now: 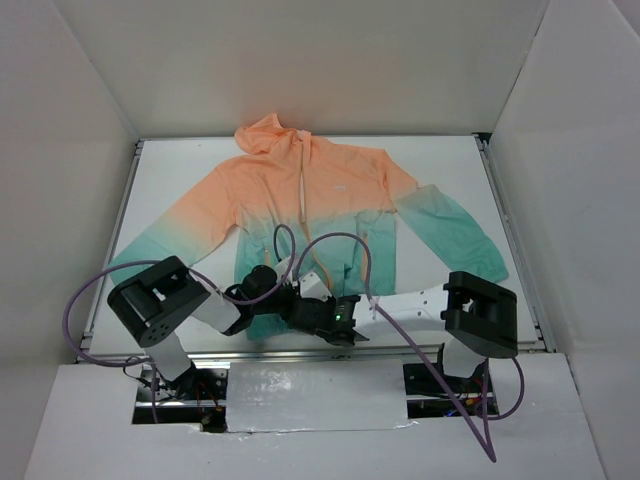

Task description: Zip up the jacket

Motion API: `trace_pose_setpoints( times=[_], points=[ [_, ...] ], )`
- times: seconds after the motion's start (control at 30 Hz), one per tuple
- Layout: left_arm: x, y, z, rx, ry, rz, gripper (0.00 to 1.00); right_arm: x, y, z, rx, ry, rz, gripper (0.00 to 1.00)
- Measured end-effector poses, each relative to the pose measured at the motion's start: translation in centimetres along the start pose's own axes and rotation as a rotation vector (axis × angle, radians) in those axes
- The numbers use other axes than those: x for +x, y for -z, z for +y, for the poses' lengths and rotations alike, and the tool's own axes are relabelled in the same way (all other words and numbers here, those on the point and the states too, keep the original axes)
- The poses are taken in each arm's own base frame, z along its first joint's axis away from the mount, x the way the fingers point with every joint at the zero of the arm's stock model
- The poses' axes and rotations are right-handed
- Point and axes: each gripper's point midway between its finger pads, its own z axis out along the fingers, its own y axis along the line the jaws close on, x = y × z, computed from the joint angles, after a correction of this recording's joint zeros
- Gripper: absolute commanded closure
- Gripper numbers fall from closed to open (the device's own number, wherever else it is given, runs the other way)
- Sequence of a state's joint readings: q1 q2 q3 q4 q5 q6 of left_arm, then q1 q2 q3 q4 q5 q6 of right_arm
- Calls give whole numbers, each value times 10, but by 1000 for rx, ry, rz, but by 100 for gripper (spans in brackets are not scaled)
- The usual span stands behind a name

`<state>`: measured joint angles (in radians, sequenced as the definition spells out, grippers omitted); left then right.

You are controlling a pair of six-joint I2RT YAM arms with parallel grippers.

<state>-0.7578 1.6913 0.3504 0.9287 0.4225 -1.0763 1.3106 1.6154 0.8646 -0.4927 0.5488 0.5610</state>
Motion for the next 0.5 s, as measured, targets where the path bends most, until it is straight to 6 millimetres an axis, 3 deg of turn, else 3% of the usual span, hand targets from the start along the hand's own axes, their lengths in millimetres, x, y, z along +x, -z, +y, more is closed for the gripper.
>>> trace_pose_setpoints(
  times=[0.33, 0.5],
  points=[
    [8, 9, 1, -19, -63, 29, 100, 7, 14, 16, -268, 102, 125, 100],
    [11, 13, 0, -9, -93, 33, 100, -1, 26, 17, -415, 101, 176, 100]
  ],
)
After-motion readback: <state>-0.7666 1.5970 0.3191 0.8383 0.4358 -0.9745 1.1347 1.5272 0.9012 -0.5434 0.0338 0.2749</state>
